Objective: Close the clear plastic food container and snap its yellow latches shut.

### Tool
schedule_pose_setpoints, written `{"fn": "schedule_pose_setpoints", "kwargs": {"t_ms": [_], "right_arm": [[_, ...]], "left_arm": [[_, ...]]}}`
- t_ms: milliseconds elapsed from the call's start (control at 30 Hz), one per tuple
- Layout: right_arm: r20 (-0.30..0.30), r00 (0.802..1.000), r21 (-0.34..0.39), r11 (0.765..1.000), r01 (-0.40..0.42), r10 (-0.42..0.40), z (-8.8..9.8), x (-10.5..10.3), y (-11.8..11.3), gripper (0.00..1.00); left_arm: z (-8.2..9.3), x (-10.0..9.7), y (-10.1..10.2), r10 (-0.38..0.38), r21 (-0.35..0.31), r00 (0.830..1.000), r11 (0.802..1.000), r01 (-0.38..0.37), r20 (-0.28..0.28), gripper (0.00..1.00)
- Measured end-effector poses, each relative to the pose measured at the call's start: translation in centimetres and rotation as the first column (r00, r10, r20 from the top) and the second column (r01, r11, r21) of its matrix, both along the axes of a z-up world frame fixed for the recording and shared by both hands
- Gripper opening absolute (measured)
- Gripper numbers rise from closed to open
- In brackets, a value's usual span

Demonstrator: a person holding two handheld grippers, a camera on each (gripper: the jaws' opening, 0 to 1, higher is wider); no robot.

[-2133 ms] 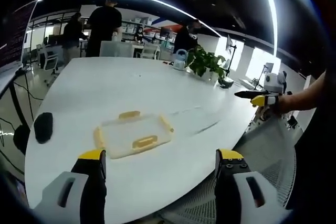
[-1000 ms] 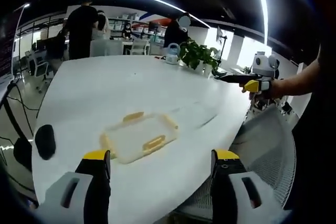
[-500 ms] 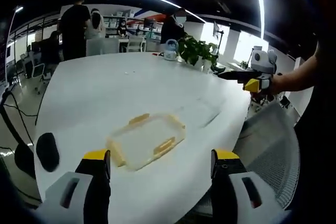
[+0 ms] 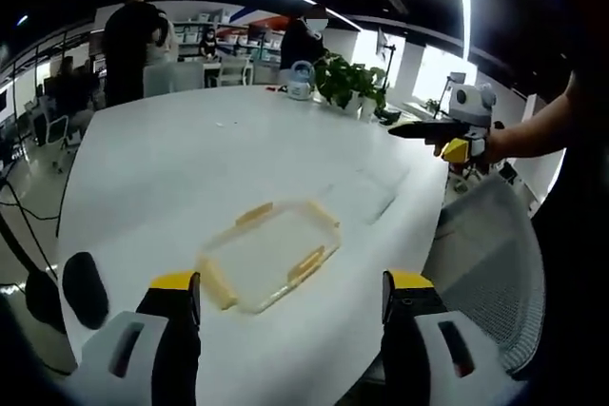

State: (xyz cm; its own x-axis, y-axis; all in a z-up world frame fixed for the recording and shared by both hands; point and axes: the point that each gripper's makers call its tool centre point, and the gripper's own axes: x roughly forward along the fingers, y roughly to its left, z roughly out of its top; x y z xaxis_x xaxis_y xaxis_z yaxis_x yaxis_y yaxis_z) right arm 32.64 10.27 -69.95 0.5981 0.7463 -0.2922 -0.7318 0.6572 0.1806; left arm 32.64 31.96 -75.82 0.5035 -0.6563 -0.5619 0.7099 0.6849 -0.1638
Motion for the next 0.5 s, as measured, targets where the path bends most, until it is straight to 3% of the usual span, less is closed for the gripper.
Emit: {"fn": "schedule_pose_setpoints", "kwargs": {"t_ms": [367, 500], "right_arm": [[-0.012, 1.0, -0.027, 0.999, -0.027, 0.027, -0.6, 0.6, 0.6, 0.76], [-0.007, 0.997, -0.071, 0.995, -0.073, 0.073, -1.2, 0.4, 1.3, 0.75]], "left_arm": [[-0.6, -0.2, 0.3, -0.057, 0.041, 0.998, 0.997, 0.058, -0.016, 0.77], [-0.9, -0.2, 0.3, -0.074, 0.052, 0.997, 0.996, 0.075, -0.021, 0.77]]}}
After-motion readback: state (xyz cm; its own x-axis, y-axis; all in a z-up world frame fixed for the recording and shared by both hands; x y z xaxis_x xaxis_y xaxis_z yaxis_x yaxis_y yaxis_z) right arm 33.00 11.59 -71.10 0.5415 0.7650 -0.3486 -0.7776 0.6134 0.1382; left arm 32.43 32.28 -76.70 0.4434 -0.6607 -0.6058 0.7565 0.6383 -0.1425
